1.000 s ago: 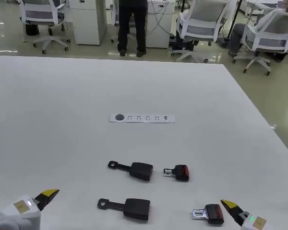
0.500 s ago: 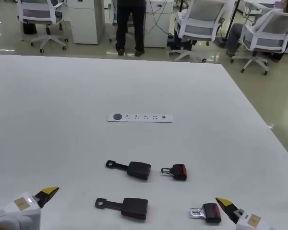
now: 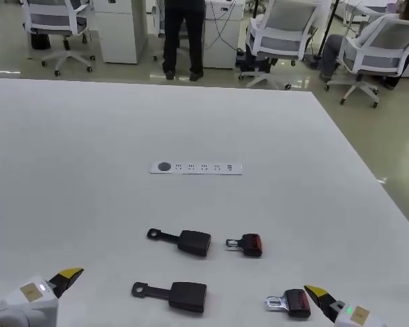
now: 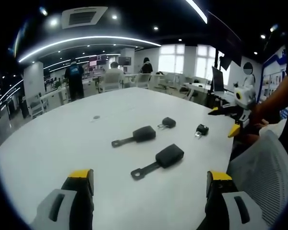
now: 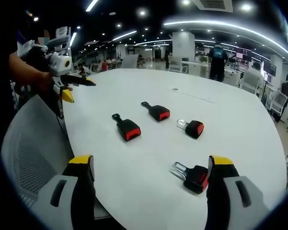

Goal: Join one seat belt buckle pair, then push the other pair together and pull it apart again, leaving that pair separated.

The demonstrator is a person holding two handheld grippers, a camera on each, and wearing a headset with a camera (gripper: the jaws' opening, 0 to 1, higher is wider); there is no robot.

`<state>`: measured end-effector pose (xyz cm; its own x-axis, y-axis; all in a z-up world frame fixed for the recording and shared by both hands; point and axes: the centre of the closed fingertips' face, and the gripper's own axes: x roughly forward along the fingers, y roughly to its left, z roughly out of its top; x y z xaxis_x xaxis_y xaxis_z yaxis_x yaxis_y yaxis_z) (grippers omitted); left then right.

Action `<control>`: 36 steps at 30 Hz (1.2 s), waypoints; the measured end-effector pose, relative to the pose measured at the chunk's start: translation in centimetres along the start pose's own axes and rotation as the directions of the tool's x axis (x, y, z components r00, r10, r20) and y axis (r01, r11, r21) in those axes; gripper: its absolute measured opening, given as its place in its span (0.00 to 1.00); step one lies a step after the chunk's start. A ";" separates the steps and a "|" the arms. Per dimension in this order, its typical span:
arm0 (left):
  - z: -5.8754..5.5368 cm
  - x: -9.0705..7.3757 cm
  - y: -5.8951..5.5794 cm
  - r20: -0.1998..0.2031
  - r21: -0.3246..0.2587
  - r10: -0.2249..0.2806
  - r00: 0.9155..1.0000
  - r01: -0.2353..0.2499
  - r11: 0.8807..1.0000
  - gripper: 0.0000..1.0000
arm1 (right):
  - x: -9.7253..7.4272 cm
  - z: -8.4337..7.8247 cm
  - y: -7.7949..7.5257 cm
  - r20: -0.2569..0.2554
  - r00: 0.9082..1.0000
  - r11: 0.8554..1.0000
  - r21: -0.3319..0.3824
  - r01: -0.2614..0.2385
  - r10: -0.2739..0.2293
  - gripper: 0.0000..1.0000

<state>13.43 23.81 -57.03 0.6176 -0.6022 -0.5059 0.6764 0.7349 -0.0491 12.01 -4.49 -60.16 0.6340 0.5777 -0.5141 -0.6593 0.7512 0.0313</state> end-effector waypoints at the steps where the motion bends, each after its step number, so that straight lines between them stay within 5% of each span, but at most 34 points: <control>1: 0.0 0.0 0.0 0.002 -0.002 -0.001 1.000 0.001 1.000 1.00 | 0.0 0.0 0.0 0.000 1.000 1.000 -0.001 0.000 0.000 0.99; 36: 1.1 1.3 -1.6 -0.023 0.052 -0.047 0.999 0.048 0.998 0.98 | -1.1 -0.4 -2.0 -0.014 1.000 1.000 -0.002 -0.010 0.009 0.97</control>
<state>13.62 21.53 -56.67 0.5759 -0.6288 -0.5225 0.7251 0.6880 -0.0287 12.45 -6.73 -59.99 0.6219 0.5803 -0.5258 -0.6662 0.7450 0.0342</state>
